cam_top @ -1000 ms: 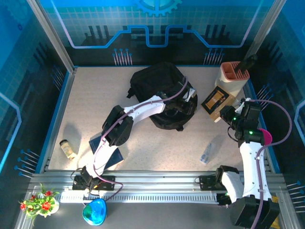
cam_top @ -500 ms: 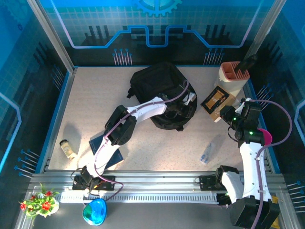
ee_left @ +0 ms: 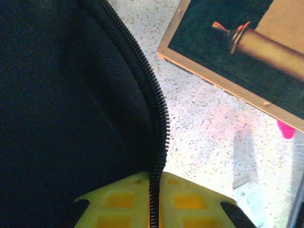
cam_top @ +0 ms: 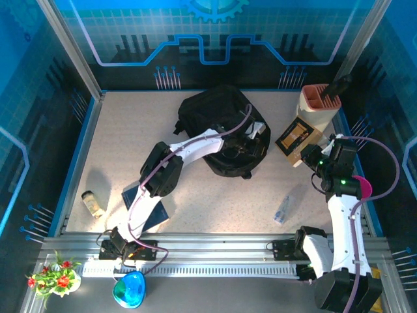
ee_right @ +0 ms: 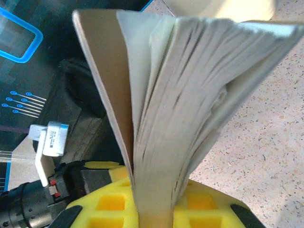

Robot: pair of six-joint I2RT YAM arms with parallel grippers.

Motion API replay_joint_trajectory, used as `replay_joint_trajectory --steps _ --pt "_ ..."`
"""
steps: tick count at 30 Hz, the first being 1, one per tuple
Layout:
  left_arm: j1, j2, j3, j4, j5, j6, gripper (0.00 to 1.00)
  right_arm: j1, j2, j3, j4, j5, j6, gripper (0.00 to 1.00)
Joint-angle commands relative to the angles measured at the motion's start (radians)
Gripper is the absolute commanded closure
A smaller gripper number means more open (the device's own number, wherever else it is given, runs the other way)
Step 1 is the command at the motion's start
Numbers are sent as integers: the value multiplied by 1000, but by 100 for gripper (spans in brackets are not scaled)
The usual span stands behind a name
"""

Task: Pack the student bag
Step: Open the student bag at the top-center of the table.

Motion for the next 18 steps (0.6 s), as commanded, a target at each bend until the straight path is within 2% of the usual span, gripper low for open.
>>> replay_joint_trajectory --steps 1,13,18 --pt "16 -89 -39 65 97 -51 88 -12 -29 27 52 -2 -8 95" --pt "58 -153 -106 99 92 -63 93 -9 -32 33 49 -5 -8 96" --pt "74 -219 -114 82 9 -45 96 -6 -33 53 40 -39 -1 95"
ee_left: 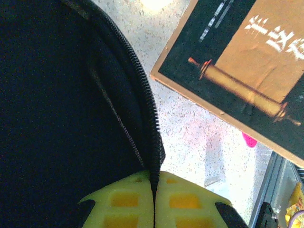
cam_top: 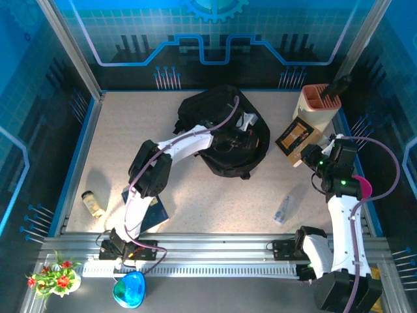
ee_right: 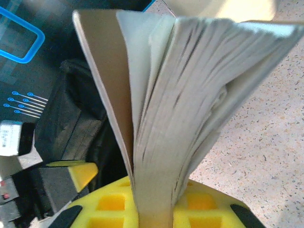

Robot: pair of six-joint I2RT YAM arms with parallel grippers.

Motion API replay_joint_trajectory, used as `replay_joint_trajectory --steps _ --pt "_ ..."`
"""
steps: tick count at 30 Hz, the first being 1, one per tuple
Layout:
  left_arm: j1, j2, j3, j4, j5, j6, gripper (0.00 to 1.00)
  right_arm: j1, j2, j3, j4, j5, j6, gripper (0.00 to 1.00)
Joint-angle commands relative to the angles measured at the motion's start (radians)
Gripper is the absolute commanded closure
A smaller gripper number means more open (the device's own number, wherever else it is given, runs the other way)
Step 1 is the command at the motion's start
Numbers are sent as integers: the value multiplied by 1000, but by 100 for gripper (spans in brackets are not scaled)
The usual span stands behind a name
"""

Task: Pack the student bag
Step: Open the student bag at the top-center of the table, then place the book in the student bag.

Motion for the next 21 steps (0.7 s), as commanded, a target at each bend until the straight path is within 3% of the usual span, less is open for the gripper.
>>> replay_joint_trajectory --steps 1,9,21 --pt "17 -119 -5 -2 -82 25 96 -7 -29 60 36 -49 2 96" --pt "16 -242 -20 99 -278 94 98 18 -76 88 47 -156 106 95" --pt "13 -232 -17 180 -284 82 99 264 39 -48 270 -182 370 95"
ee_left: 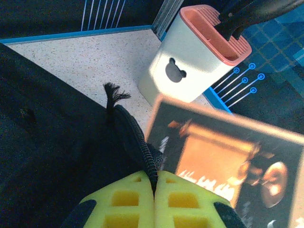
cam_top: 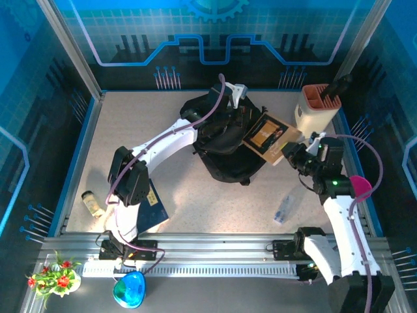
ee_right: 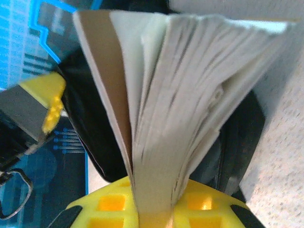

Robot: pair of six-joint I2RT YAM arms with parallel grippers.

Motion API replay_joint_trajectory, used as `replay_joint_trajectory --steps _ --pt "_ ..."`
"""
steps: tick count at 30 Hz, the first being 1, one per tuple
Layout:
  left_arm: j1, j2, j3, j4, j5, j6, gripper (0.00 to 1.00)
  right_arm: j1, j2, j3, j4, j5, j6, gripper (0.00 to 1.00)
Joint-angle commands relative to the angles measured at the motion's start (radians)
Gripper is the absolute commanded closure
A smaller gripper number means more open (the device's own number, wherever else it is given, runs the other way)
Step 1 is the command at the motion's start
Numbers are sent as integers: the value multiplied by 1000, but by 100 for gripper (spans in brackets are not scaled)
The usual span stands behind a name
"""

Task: Pack the student bag
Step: Place the book in the student bag.

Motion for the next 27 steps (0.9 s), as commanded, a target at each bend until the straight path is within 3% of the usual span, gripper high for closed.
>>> replay_joint_trajectory --steps 1,8,16,27 --pt "-5 -20 4 86 0 21 99 67 41 -16 166 -13 115 95" --pt "-5 -24 8 75 23 22 99 142 190 -36 358 14 238 95" --pt "-5 -33 9 57 34 22 98 190 320 28 474 36 250 94" --pt "-5 -36 15 50 22 26 98 195 163 60 399 120 188 92"
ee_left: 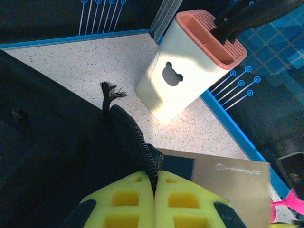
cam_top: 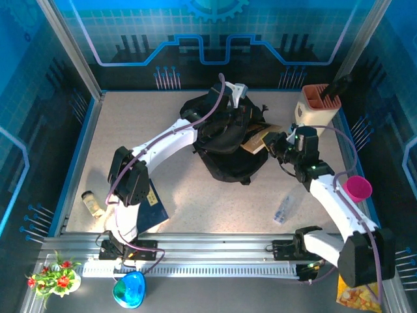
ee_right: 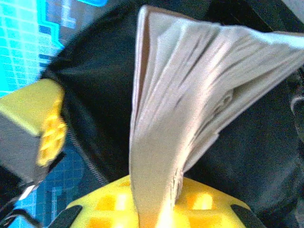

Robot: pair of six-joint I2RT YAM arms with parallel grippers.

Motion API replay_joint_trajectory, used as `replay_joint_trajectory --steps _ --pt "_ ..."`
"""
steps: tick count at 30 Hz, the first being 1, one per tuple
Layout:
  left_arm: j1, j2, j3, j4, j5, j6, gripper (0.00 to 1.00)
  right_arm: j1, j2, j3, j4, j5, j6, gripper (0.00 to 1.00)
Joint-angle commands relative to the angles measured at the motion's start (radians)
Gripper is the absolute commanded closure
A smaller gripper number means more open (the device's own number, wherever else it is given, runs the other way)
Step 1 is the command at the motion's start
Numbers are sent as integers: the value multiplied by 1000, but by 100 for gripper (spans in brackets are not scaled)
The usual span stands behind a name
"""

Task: Pack the student bag
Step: Place the book in the student bag.

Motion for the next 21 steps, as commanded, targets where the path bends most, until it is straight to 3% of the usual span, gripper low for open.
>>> replay_joint_trajectory --steps 1,11,16,21 --pt "-4 -36 15 45 21 24 98 12 -62 49 82 22 -24 91" --pt "-5 -41 19 72 54 -19 98 47 149 16 393 -83 48 92" --pt "-4 -44 18 72 60 -29 98 78 250 24 471 -56 15 92" --pt "-5 -48 18 66 49 -35 98 107 337 10 418 62 25 92"
